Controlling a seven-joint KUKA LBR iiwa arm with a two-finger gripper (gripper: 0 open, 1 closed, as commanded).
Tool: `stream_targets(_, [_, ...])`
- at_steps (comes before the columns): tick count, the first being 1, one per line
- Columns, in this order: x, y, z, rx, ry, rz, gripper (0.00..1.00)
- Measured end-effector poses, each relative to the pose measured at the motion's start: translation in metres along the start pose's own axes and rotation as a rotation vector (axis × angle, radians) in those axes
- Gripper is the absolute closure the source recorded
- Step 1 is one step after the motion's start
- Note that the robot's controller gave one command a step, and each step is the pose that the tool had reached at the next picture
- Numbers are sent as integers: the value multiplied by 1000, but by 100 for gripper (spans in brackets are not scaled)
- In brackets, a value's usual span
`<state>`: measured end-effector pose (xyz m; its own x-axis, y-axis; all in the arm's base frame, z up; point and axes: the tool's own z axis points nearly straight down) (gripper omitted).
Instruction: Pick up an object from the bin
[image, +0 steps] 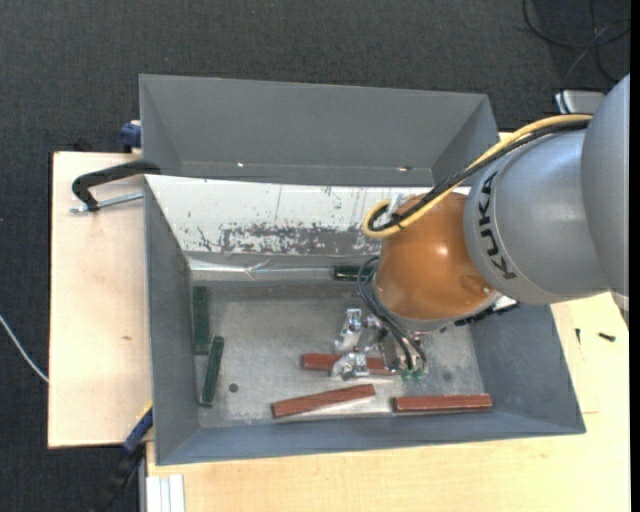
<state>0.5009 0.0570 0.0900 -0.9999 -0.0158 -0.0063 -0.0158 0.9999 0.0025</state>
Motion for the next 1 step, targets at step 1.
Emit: stream_targets(1, [1,0,-14,1,8,0,100])
